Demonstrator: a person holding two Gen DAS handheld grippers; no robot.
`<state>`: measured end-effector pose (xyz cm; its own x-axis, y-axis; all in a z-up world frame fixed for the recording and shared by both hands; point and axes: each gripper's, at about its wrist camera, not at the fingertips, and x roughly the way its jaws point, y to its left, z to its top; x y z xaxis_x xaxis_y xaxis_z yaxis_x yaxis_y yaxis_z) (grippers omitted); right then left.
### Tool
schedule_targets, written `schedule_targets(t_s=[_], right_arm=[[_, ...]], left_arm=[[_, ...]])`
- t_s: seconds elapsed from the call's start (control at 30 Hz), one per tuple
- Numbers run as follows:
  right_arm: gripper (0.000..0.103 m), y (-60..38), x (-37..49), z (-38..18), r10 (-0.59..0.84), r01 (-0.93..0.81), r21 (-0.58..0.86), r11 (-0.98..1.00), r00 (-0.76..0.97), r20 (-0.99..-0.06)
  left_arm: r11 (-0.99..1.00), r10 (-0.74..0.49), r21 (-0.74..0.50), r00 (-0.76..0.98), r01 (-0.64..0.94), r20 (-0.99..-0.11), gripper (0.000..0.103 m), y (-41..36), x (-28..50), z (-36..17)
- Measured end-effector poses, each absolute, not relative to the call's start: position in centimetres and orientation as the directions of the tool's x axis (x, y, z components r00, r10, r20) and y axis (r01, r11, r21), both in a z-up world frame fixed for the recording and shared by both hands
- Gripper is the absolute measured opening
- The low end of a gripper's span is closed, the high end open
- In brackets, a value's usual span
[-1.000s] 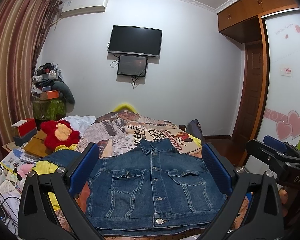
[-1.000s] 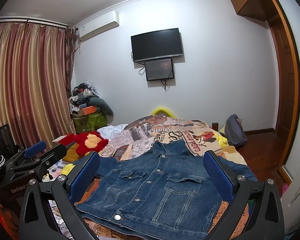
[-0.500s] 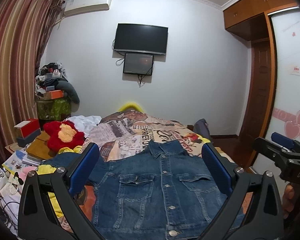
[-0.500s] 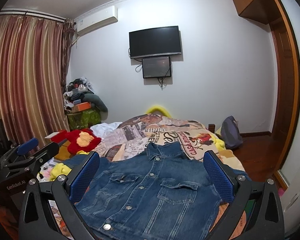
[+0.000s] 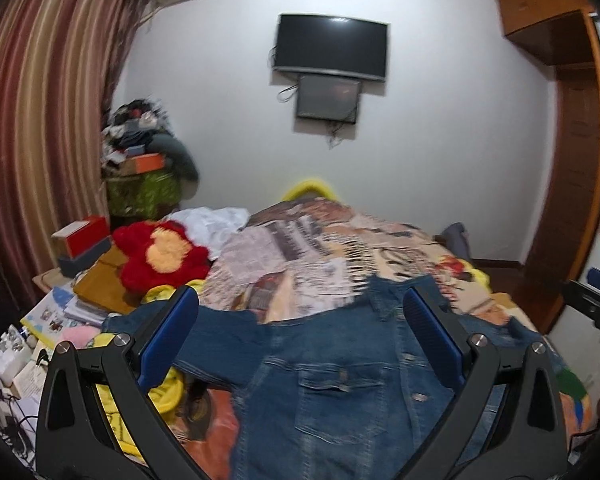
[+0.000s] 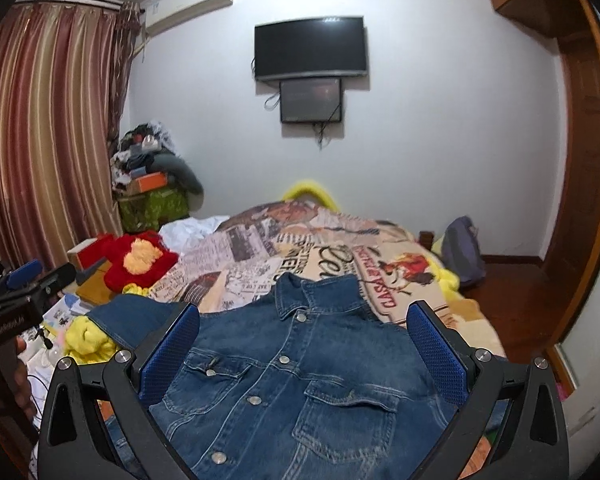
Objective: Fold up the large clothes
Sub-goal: 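Grasp the denim jacket's sleeve with the left gripper and lift it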
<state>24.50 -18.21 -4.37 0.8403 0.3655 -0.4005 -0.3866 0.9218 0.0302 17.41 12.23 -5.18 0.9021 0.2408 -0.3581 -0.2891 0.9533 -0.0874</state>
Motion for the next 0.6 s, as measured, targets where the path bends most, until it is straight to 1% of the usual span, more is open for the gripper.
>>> schedule_targets(t_s=[0.1,0.27,0.4,0.43,0.6], right_arm=[[0.103,-17.4,27.6,-5.4,0.361,-0.388,0.026,0.921,0.828,-0.428],[0.103,-16.0,32.8,-7.9,0.348,-0.384,0.030,0.923,0.797,-0.493],[0.103,-14.8,36.6,-11.2,0.326,-0.381,0.029,0.924,0.746,-0.580],[0.103,-14.6,37.3,-11.9,0.324,-0.381,0.031,0.924,0.736,-0.594],[0.103,-13.1,40.7,-16.5,0.327,-0.406,0.058,0.912,0.635,-0.700]], left_arm=[[0.939,0.278,-0.082,0.877,-0.335,-0.393,0.103,15.2,19.2,-6.3],[0.903,0.338,-0.077,0.810,-0.422,-0.479,0.103,21.4,22.0,-9.8],[0.892,0.308,-0.108,0.767,-0.438,-0.563,0.103,24.9,23.7,-13.1],[0.891,0.285,-0.123,0.750,-0.436,-0.597,0.103,26.0,24.2,-14.3],[0.863,0.224,-0.188,0.688,-0.469,-0.690,0.103,29.0,25.1,-18.8]])
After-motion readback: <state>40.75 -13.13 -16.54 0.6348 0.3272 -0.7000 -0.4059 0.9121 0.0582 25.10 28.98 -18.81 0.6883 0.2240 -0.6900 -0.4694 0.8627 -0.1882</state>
